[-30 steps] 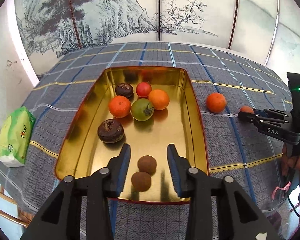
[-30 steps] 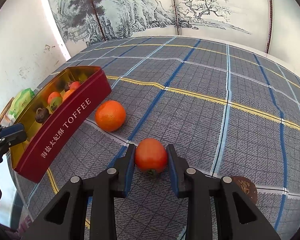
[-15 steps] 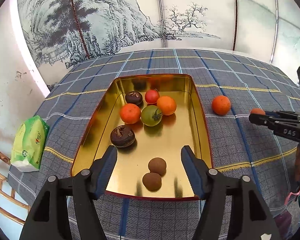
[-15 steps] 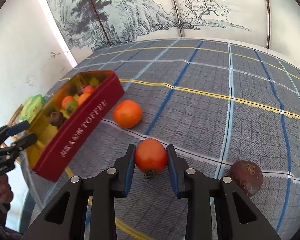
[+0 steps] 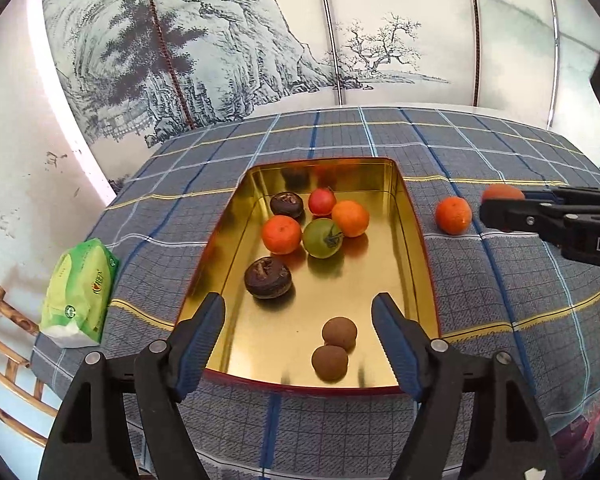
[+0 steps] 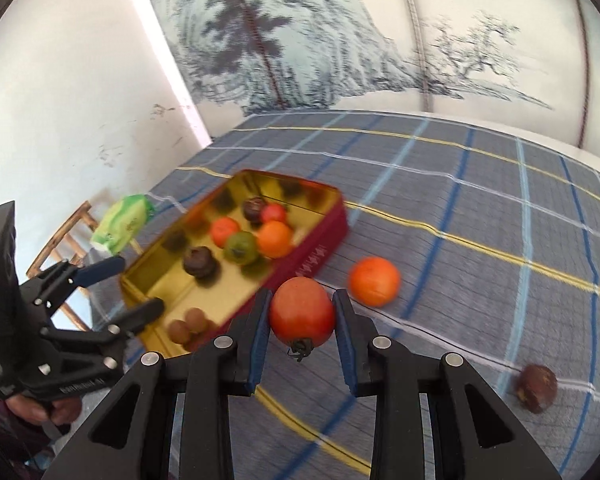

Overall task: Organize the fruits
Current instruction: 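Carry the red tomato with the right tool into the tin and release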

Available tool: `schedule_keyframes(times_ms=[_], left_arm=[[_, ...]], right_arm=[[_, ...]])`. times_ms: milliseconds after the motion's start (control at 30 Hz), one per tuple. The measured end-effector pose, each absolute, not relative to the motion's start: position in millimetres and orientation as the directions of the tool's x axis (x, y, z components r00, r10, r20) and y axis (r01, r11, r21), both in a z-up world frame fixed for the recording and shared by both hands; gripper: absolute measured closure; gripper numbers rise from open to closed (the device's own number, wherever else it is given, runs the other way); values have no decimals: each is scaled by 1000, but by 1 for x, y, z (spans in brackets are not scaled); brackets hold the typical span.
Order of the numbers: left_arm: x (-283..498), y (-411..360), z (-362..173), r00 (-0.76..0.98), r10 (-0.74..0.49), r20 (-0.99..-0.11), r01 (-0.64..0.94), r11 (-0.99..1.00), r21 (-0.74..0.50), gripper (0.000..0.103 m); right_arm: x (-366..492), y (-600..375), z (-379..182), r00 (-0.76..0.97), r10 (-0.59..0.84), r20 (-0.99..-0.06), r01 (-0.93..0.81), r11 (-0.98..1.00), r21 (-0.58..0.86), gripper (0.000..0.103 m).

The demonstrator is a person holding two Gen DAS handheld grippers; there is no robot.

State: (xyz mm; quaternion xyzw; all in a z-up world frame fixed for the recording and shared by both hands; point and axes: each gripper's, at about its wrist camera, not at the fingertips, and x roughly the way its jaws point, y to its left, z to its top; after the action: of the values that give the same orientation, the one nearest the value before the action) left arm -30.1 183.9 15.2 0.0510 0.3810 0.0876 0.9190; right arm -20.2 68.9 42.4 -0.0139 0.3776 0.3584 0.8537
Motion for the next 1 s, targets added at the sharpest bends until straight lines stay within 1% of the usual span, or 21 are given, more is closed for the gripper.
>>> schedule_keyframes(times_ms=[100,467,567,1000], left_arm=[[-33,188,16,697,209,-686,-127,977,169,29],[-42,206,18,703,227,-674,-158,974,163,23],[-43,212,18,702,235,-672,-170,972,162,21],[-48,230,14,697,257,-670,-206,966,157,18]], right_arm=[[-23,87,44,442,608,-659,-646,726,237,71],[-23,146,38,378,615,-692,-707,674,213,71],[-22,156,33,363,610,-704,-712,669,213,71],[-14,179,13,334,579,-744,-712,672,204,71]])
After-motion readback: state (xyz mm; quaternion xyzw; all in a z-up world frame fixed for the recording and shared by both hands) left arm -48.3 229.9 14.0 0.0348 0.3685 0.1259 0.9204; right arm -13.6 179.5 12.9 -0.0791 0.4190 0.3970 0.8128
